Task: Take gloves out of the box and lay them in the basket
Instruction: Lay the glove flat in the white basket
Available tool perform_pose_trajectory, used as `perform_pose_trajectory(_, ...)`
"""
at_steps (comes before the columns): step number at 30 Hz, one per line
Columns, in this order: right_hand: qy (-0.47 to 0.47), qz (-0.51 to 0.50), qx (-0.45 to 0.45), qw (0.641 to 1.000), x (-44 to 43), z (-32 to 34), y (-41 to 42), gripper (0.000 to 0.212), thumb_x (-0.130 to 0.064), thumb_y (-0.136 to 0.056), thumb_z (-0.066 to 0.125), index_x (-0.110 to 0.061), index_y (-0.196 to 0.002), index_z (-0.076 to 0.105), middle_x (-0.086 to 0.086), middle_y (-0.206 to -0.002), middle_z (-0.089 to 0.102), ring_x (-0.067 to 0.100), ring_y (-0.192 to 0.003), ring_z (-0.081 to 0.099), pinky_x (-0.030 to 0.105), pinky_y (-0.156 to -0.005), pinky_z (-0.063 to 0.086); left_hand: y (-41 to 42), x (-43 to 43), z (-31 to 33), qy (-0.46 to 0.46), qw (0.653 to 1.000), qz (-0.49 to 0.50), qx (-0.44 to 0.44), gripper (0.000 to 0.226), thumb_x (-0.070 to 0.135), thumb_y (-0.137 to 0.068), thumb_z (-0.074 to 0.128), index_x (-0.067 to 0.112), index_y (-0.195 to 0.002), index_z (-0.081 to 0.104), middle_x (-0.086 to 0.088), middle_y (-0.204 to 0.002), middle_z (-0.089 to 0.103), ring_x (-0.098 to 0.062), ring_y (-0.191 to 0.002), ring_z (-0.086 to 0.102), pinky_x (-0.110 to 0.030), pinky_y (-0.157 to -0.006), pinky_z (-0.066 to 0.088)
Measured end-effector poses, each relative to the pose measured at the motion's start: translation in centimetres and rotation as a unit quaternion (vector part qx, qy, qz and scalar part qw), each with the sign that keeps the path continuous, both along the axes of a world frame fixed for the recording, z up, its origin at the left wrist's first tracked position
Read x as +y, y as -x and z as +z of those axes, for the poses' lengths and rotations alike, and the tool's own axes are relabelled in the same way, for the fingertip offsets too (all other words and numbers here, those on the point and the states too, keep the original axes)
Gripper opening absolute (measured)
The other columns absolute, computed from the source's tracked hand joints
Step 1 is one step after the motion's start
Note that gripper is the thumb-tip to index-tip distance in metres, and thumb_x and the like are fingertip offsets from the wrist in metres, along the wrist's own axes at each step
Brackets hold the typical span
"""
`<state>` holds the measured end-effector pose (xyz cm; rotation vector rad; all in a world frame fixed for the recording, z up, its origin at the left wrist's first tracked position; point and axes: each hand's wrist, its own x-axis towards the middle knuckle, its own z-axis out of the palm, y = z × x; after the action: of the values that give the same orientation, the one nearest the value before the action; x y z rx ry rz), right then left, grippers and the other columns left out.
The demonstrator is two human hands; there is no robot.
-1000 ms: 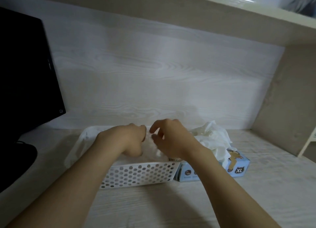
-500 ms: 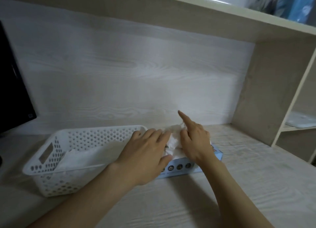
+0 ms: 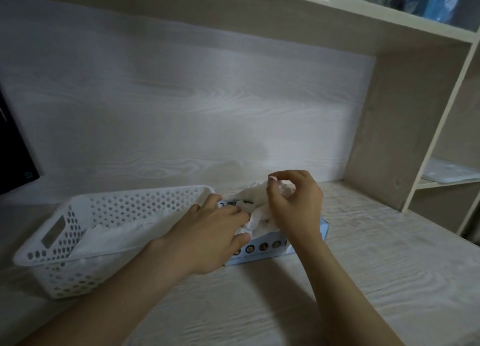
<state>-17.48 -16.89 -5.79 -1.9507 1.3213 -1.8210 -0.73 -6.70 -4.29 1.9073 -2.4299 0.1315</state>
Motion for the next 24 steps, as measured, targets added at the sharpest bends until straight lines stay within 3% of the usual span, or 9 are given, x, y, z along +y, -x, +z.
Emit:
perform_pose_trajectory(2,0.018,0.013,-0.031,0.999,0.1,0.0,0.1,0.007,-0.027,-0.095,0.068,-0.03,-0.092,0.075,-0.014,-0.098,0.072,0.007,-0.099,0.066,0.034,-0.09,0.052,0.0,0.0,0.1,-0.007,1.0,-0.001,0.0,0.026,0.056,-0.109,0.032,0.036,-0.118,0.047,0.021,-0.137,0.05,-0.022,-0.15,0.02,-0.044,-0.106,0.041)
perform_pose_trajectory(5,0.02,0.035,-0.08,0.996,0.3,0.4,0.1,0.009,-0.02,-0.102,0.063,-0.019,-0.099,0.072,-0.016,-0.092,0.071,-0.001,-0.09,0.065,0.012,-0.075,0.046,0.0,0.0,0.2,-0.017,1.0,0.0,0.003,0.025,0.056,-0.109,0.033,0.036,-0.112,0.047,0.02,-0.133,0.052,-0.022,-0.148,0.022,-0.043,-0.105,0.042)
perform_pose_trajectory(7,0.044,0.039,-0.106,0.993,0.5,0.8,0.1,0.01,-0.017,-0.105,0.06,-0.015,-0.101,0.069,-0.015,-0.091,0.07,-0.001,-0.087,0.065,0.009,-0.07,0.045,0.0,-0.1,0.3,-0.021,1.0,-0.002,0.003,0.022,0.056,-0.109,0.033,0.038,-0.107,0.044,0.02,-0.132,0.052,-0.021,-0.147,0.022,-0.044,-0.105,0.042)
perform_pose_trajectory(11,0.102,0.034,-0.17,0.98,1.3,1.7,0.2,0.008,-0.02,-0.109,0.056,-0.017,-0.11,0.064,-0.013,-0.086,0.066,0.011,-0.076,0.065,0.022,-0.064,0.048,0.1,-0.2,0.3,-0.029,1.0,0.002,0.002,0.02,0.054,-0.109,0.035,0.037,-0.106,0.045,0.02,-0.13,0.052,-0.02,-0.145,0.022,-0.043,-0.106,0.043)
perform_pose_trajectory(14,0.133,0.031,-0.212,0.968,2.0,2.3,0.5,0.007,-0.021,-0.113,0.049,-0.018,-0.113,0.055,-0.004,-0.068,0.055,0.014,-0.053,0.051,0.035,-0.05,0.039,0.0,-0.5,0.1,-0.019,1.0,-0.001,0.0,0.028,0.055,-0.108,0.035,0.033,-0.113,0.052,0.019,-0.129,0.053,-0.02,-0.144,0.022,-0.043,-0.104,0.044)
perform_pose_trajectory(18,0.139,0.04,-0.236,0.961,2.6,2.5,0.6,0.008,-0.024,-0.114,0.044,-0.018,-0.112,0.05,-0.007,-0.054,0.039,0.015,-0.044,0.036,0.036,-0.045,0.029,0.1,-0.5,0.2,-0.032,0.999,-0.005,0.032,0.041,0.062,-0.106,0.034,0.033,-0.127,0.055,0.019,-0.14,0.05,-0.021,-0.148,0.015,-0.047,-0.111,0.041)
perform_pose_trajectory(20,0.123,0.06,-0.231,0.963,2.8,2.4,0.4,0.009,-0.024,-0.114,0.045,-0.018,-0.111,0.052,-0.005,-0.054,0.039,0.015,-0.043,0.035,0.038,-0.042,0.027,0.0,-0.4,0.4,-0.053,0.996,-0.015,0.063,0.044,0.068,-0.103,0.034,0.038,-0.125,0.056,0.021,-0.142,0.048,-0.018,-0.15,0.012,-0.048,-0.115,0.036)
perform_pose_trajectory(22,0.103,0.091,-0.22,0.966,2.9,2.3,0.1,0.009,-0.025,-0.113,0.048,-0.018,-0.11,0.054,-0.003,-0.055,0.042,0.014,-0.042,0.036,0.036,-0.041,0.027,-0.2,-0.5,0.8,-0.049,0.991,-0.036,0.116,0.041,0.072,-0.1,0.036,0.037,-0.099,0.057,0.02,-0.119,0.057,-0.012,-0.136,0.031,-0.039,-0.109,0.038)
perform_pose_trajectory(24,0.08,0.117,-0.21,0.967,3.0,2.2,-0.1,0.01,-0.026,-0.112,0.052,-0.018,-0.108,0.057,0.002,-0.055,0.045,0.013,-0.042,0.038,0.031,-0.041,0.028,-0.1,-0.5,1.3,0.006,0.977,-0.059,0.204,0.055,0.074,-0.098,0.039,0.025,-0.082,0.055,0.005,-0.085,0.062,-0.004,-0.088,0.053,-0.029,-0.08,0.044)
